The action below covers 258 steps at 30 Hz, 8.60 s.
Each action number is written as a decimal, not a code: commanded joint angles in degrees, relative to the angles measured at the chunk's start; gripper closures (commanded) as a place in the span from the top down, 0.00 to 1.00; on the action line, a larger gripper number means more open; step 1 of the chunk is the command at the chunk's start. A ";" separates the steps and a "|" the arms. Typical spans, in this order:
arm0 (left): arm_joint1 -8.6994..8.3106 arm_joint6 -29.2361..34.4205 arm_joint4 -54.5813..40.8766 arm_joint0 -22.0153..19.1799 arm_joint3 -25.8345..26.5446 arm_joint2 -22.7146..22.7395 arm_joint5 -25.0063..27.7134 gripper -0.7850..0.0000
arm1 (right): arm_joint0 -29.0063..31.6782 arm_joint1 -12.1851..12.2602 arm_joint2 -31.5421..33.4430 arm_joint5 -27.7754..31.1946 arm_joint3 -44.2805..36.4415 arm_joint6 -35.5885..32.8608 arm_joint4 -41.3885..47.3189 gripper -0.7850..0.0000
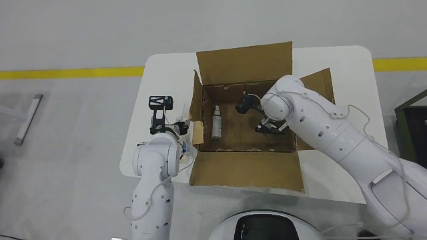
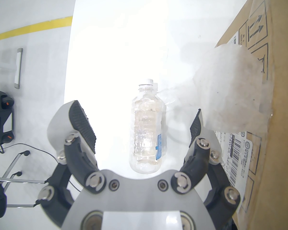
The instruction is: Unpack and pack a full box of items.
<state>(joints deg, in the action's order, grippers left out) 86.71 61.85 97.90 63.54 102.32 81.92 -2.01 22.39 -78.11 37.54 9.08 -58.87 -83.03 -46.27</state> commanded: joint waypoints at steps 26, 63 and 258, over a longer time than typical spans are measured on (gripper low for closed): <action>0.00 0.00 0.00 0.00 0.00 0.00 0.00 1.00 | -3.64 -3.57 -3.09 0.96 7.08 1.06 0.15 0.30; 0.00 0.00 0.00 0.00 0.00 0.00 0.00 1.00 | 2.62 0.91 9.00 -3.95 -12.16 -3.48 -4.12 0.00; 0.00 0.00 0.00 0.00 0.00 0.00 0.00 1.00 | -4.30 -10.71 -11.26 -15.58 18.66 33.30 41.34 0.45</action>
<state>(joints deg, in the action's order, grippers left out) 86.71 61.85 97.90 63.54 102.32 81.92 -2.01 18.17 -88.66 26.26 -6.54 -40.50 -49.66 -4.90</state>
